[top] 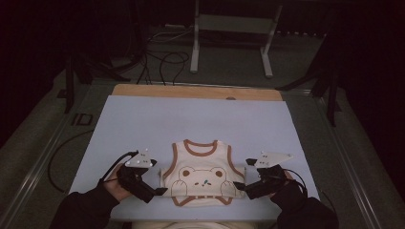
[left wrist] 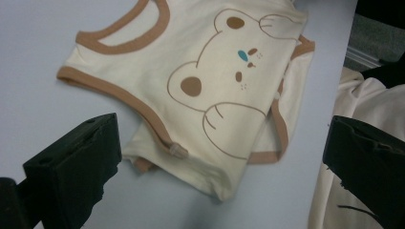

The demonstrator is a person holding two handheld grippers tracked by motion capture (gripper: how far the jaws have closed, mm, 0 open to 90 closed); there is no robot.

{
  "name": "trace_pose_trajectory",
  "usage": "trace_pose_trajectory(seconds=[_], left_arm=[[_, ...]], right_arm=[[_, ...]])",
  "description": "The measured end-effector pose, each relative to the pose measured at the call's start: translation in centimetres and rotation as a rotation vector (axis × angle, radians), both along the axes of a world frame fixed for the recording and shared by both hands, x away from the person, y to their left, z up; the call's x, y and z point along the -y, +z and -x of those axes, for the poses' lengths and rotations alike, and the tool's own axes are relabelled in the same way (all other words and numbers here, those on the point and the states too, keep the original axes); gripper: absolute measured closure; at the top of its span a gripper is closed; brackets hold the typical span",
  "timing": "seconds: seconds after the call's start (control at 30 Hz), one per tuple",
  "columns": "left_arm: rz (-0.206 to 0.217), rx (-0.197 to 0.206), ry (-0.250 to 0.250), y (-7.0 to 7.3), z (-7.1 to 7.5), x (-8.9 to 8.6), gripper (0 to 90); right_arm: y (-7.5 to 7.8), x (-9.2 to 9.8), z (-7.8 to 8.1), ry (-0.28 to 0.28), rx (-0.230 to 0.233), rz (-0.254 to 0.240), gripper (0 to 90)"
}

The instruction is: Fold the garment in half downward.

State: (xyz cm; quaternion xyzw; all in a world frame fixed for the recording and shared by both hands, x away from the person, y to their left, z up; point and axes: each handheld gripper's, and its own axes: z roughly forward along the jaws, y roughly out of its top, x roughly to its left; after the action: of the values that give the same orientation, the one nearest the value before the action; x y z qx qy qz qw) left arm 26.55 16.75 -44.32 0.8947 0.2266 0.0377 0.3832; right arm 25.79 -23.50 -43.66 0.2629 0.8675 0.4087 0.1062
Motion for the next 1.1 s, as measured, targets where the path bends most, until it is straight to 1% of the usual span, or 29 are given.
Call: trace_pose_trajectory(seconds=[0.1,0.13,0.2,0.27,0.33,0.37,0.5,0.57,0.63,0.7,0.77,0.83,0.93,1.0,1.1], left_arm=[[0.002,0.015,-0.008,0.4,-0.5,0.0,0.2],[0.014,0.017,-0.006,0.5,-0.7,0.1,0.2],[0.023,0.021,-0.010,0.7,-1.1,0.1,0.3],[0.038,0.028,-0.005,0.8,-1.5,0.0,0.3],[0.035,0.035,-0.010,0.8,-1.9,0.0,0.3],[0.042,0.038,-0.013,0.9,-2.1,-0.1,0.3],[0.052,0.039,-0.024,1.2,-3.0,-0.1,0.4],[0.059,0.046,-0.026,1.4,-3.4,-0.1,0.4],[0.064,0.044,-0.036,1.6,-3.8,0.0,0.7],[0.058,0.052,-0.042,1.7,-4.2,0.1,0.7],[0.062,0.057,-0.050,1.8,-4.6,0.3,0.7],[0.076,0.055,-0.056,1.8,-5.0,0.4,0.7],[0.079,0.065,-0.061,1.9,-5.7,0.3,1.1],[0.077,0.067,-0.059,1.8,-6.2,0.3,1.4],[0.067,0.069,-0.058,1.4,-6.9,0.5,1.4]], right_arm=[[0.6,-0.1,-0.5,0.000,0.028,0.000,10.0],[0.8,-0.1,-0.7,-0.001,0.033,-0.002,10.0],[1.2,-0.1,-1.1,-0.006,0.052,-0.007,9.9],[1.5,-0.2,-1.5,-0.005,0.061,-0.013,9.9],[1.6,-0.4,-2.0,0.004,0.068,-0.007,9.9],[1.7,-0.5,-2.3,0.010,0.071,-0.008,9.9],[1.6,-0.9,-3.2,0.027,0.061,-0.002,9.9],[1.5,-1.0,-3.8,0.042,0.049,-0.012,9.9],[1.4,-1.2,-4.3,0.057,0.034,-0.022,9.7],[1.3,-1.4,-4.9,0.064,0.023,-0.036,9.8],[1.2,-1.6,-5.5,0.079,0.034,-0.031,9.8],[1.1,-1.7,-6.1,0.087,0.033,-0.033,9.9],[1.0,-2.0,-6.8,0.097,0.037,-0.030,9.9],[1.0,-2.2,-7.2,0.105,0.037,-0.027,9.9],[0.9,-2.3,-8.0,0.112,0.024,-0.027,10.0]])
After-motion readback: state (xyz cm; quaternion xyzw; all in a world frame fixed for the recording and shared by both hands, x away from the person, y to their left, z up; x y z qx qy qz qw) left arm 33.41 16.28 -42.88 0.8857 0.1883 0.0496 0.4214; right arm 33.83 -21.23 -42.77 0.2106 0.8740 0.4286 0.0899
